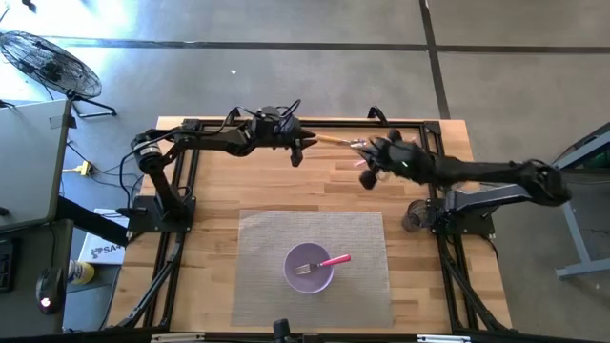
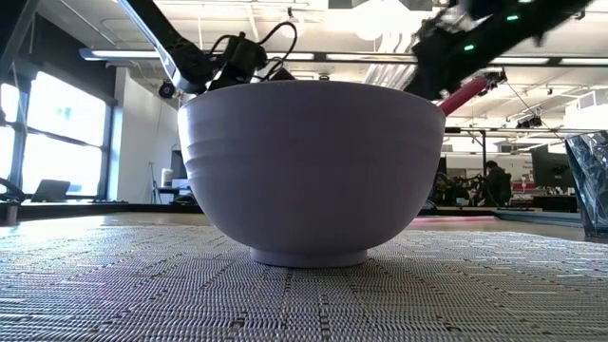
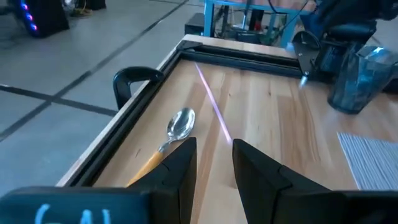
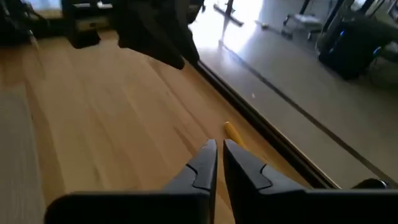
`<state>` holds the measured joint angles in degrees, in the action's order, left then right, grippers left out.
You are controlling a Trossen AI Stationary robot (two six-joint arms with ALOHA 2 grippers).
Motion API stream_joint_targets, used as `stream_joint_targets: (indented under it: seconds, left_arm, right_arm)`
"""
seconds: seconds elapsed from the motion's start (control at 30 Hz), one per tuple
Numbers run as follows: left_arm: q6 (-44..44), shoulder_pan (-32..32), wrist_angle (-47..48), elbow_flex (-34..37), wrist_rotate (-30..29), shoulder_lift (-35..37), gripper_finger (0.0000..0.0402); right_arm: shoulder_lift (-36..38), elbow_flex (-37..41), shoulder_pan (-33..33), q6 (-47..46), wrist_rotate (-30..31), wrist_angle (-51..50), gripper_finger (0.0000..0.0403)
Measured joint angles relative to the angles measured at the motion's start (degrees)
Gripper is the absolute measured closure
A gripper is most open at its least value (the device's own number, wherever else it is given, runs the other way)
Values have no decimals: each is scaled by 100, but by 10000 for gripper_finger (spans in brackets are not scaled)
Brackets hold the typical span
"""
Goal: Pick & Place Utensil
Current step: Put the yellow spoon into the purple bowl on the gray mat
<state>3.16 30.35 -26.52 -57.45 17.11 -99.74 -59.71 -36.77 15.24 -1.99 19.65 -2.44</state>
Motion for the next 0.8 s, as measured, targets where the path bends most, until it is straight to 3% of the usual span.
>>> stream_joint_targets:
  seconds: [0.37,0.57,0.8]
  left_arm:
    - [-303,0,-82,0,-262,-2,300]
    - [-348,2,-450,-2,-721,-2,300]
    - [-347,2,-284,-2,-763,-4,300]
  right_arm:
    - [-2285,-1305,1698,493,-1980,-293,275]
    - [-3596,-1980,2161,637,-2191,-398,245]
    - [-4937,-3231,2379,1146,-2259,-1388,228]
